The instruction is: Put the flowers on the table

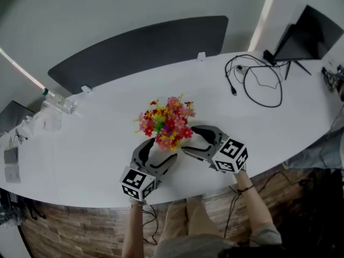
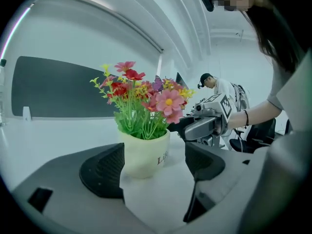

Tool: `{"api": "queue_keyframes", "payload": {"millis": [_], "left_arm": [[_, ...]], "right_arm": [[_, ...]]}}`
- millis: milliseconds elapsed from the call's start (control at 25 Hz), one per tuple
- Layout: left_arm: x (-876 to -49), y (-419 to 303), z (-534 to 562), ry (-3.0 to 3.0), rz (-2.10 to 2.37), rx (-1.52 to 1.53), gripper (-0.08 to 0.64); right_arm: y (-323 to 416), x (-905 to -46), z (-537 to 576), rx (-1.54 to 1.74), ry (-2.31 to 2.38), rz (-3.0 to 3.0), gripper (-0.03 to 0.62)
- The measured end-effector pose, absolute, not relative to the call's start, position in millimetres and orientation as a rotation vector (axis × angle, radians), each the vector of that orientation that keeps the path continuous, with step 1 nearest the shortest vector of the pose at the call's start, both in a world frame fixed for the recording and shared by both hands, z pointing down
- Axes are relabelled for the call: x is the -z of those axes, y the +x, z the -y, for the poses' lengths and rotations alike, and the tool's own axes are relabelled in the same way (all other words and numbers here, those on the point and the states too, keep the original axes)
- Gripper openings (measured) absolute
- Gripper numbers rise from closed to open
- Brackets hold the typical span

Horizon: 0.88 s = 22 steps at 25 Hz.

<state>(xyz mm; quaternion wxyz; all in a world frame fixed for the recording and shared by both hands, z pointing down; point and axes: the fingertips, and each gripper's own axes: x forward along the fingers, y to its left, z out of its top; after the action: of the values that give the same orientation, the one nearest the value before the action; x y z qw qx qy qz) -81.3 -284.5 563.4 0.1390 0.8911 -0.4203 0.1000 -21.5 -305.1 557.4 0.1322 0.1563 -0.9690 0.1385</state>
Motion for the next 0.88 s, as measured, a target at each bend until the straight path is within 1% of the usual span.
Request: {"api": "queue_keyframes", "payload": {"millis": [280, 520, 680, 880], "left_arm": [[-557.3, -70.0, 266.5, 2.578, 1.198, -0.271, 0.359], [-539.8, -62.3, 260.3, 2.575, 1.208, -0.221, 0.344], [-530.8, -58.8, 255.6, 2.593, 1.207, -0.218, 0.289], [-519.5, -54.1, 249.4, 2.619, 1.197, -0.213, 0.277]], "right_arm": [[-17.4, -545.3, 290.0, -0.428, 0.468, 2.820, 0.279], [-17.1, -537.6, 273.8, -0.483, 0.477, 2.841, 0.193], [-20.1, -533.5, 262.2, -0.502, 0.488, 2.853, 0.170], [-22.8, -524.8, 256.1, -0.507, 0.495, 2.876, 0.127]]}}
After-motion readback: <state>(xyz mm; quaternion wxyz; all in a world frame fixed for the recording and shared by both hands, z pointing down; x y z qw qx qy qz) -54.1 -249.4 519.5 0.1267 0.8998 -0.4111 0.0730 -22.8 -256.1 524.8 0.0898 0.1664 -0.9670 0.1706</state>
